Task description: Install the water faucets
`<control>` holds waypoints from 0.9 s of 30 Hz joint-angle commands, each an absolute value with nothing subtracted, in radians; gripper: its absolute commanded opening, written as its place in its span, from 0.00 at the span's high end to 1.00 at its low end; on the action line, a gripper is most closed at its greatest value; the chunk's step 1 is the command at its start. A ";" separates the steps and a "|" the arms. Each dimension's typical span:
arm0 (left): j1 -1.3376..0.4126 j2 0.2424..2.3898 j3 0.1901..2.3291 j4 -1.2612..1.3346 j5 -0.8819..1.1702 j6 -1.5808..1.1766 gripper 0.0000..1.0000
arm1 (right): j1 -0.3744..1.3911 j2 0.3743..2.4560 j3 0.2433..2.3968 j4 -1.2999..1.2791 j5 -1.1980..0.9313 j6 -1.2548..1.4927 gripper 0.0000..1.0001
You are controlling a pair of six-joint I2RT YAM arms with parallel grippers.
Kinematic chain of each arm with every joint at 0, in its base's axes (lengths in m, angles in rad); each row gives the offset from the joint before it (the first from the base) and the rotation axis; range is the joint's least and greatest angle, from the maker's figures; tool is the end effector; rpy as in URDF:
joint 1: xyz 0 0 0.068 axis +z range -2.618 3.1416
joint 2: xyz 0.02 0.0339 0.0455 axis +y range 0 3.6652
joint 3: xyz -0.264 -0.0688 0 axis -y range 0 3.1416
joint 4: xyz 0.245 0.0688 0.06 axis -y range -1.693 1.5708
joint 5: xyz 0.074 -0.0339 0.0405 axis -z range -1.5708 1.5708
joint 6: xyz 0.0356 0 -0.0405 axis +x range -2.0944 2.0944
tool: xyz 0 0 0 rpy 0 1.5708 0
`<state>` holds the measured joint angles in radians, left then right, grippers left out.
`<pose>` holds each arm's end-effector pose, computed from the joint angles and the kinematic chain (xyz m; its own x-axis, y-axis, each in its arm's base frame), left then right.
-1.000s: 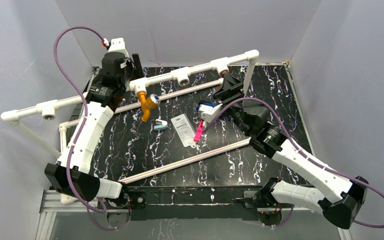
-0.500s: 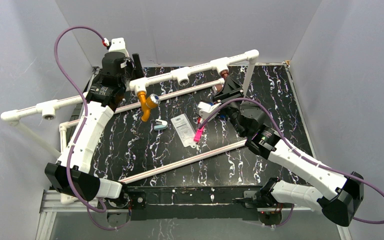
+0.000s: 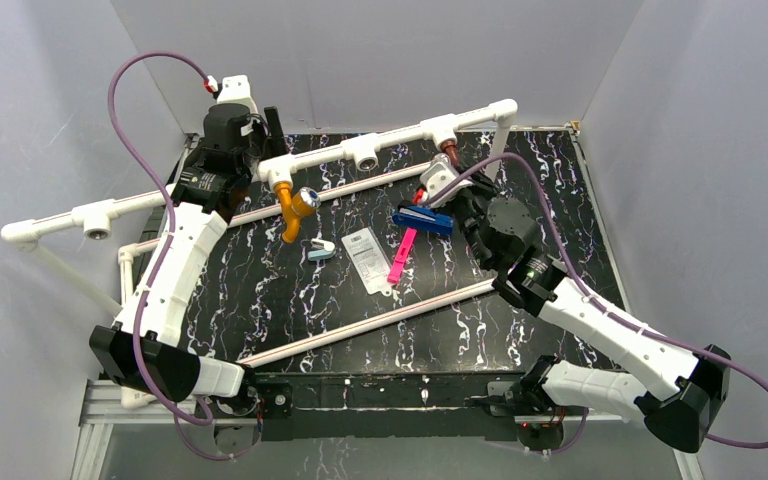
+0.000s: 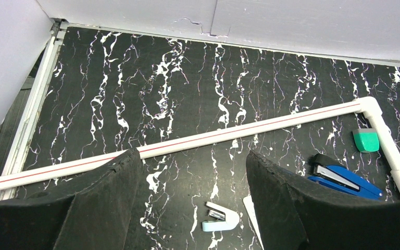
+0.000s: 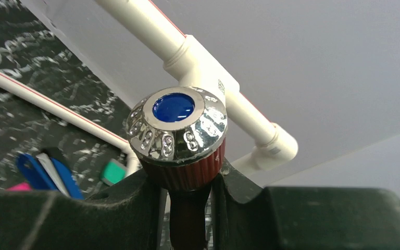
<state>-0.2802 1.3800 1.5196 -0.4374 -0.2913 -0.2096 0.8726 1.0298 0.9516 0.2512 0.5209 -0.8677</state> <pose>0.2984 -0.0752 0.4345 -0.2760 -0.1280 -0.9526 -0.0576 0.9915 -0.1165 0.1655 0.1696 0.3985 0.3380 -0.6266 -0.7023 -0.1414 0.7039 -0.6961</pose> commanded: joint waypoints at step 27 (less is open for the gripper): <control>-0.316 1.407 1.442 -0.635 -0.227 -0.209 0.28 | 0.756 0.940 0.903 0.257 0.587 1.079 0.99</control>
